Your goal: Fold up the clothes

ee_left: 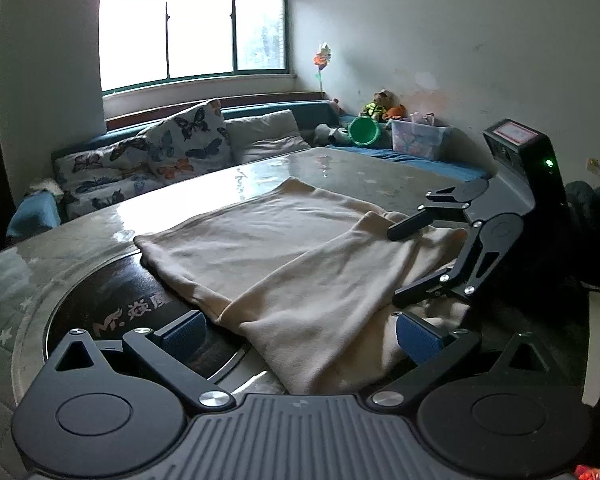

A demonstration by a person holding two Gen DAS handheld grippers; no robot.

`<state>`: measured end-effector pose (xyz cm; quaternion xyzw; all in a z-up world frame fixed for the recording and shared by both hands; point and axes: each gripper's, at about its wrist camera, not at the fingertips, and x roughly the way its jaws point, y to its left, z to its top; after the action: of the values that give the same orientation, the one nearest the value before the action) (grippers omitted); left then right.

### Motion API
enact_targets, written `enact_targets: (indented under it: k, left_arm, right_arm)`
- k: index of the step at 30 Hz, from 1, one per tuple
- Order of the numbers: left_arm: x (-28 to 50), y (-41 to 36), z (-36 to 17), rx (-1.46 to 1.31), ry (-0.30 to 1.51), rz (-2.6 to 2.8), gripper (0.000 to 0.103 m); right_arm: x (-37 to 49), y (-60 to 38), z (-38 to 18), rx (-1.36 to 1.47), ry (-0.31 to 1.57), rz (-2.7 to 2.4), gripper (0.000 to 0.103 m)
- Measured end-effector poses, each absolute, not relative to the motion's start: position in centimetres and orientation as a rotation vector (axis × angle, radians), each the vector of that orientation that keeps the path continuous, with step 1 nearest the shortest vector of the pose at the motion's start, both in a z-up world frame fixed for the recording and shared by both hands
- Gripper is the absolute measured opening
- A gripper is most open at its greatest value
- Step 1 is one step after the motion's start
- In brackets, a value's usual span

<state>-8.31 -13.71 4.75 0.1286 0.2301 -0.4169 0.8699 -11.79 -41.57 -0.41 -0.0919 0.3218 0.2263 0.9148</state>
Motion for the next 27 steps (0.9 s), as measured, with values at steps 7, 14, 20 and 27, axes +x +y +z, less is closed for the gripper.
enact_targets:
  k: [7, 14, 20, 27]
  left_arm:
    - [-8.90, -14.05, 4.47, 0.296, 0.474, -0.907, 0.103]
    - [-8.80, -14.09, 4.38, 0.303, 0.471, -0.907, 0.103]
    - [-8.89, -13.99, 4.41, 0.313, 0.463, -0.913, 0.103]
    - [-8.96, -13.98, 4.42, 0.317, 0.459, -0.918, 0.103]
  right_arm:
    - [-11.81, -41.64, -0.40, -0.189, 0.662, 0.466, 0.103]
    - [-11.81, -41.64, -0.37, -0.190, 0.663, 0.466, 0.103]
    - [-11.80, -41.63, -0.36, -0.190, 0.663, 0.466, 0.103]
    - [-11.81, -41.63, -0.34, -0.191, 0.663, 0.466, 0.103]
